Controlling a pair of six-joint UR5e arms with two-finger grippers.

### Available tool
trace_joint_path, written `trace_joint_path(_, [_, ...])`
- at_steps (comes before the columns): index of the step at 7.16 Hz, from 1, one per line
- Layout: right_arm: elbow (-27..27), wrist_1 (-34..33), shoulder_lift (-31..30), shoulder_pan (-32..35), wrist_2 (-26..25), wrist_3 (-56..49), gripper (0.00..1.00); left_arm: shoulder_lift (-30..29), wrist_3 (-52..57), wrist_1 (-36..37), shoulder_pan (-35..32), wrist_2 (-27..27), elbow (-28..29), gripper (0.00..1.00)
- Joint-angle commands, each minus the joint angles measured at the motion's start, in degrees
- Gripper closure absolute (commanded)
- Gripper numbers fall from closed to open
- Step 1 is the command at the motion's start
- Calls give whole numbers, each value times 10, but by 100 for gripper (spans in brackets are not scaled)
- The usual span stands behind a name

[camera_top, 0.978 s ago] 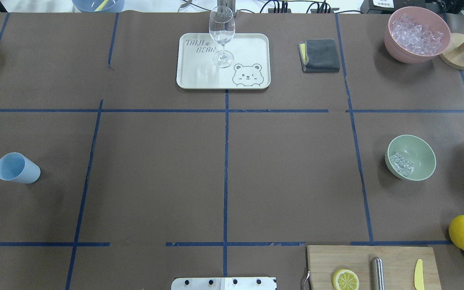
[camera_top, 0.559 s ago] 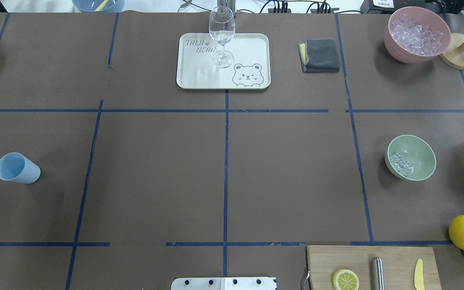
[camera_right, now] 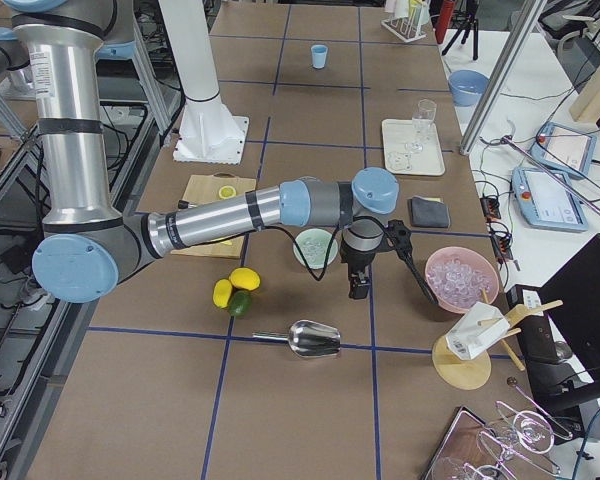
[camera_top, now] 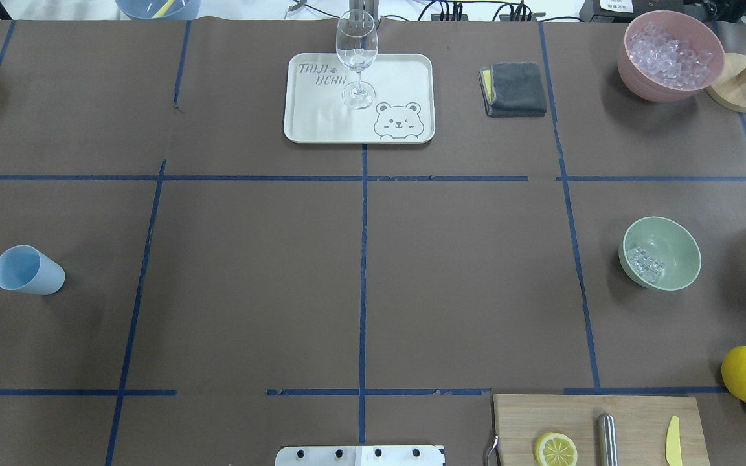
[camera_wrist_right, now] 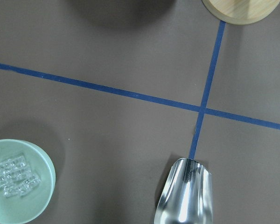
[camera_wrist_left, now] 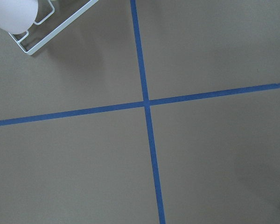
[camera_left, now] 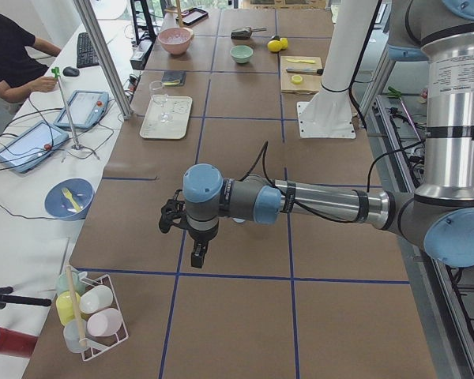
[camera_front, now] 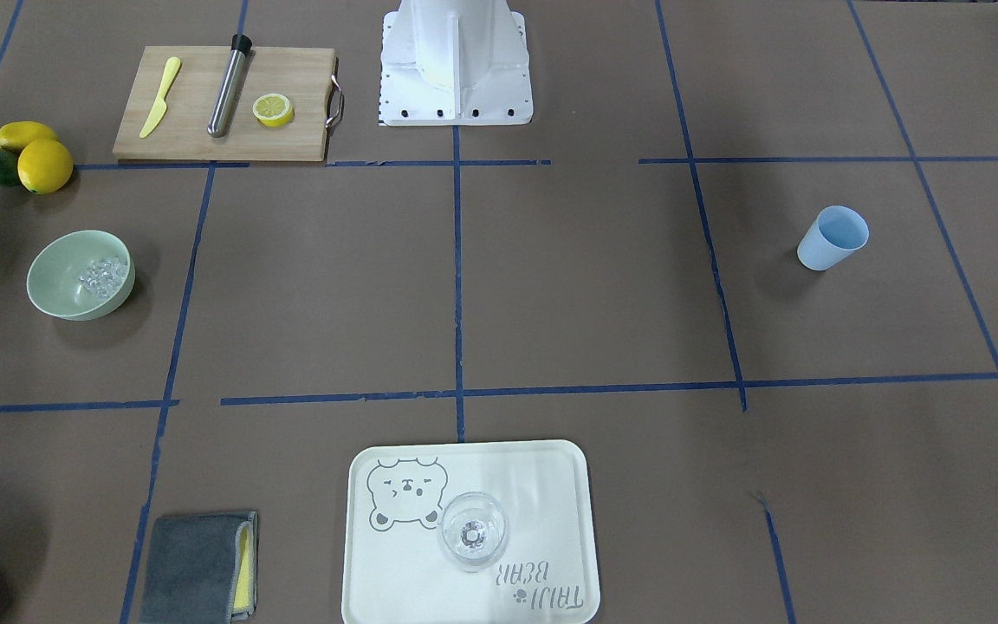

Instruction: Pour ice into bowl

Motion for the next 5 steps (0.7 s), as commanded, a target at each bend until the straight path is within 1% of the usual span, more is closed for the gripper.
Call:
trace_joint_path(1, [9, 0, 1, 0, 0, 0, 0, -8, -1, -1, 1, 0, 0, 0])
trace_joint_path(3, [5, 2, 6, -2, -2, -1, 0, -6, -1, 0, 1, -1, -1, 0])
trace_joint_path(5, [10, 2, 6, -3, -1, -1, 0, -10, -1, 14, 0, -1, -23, 0])
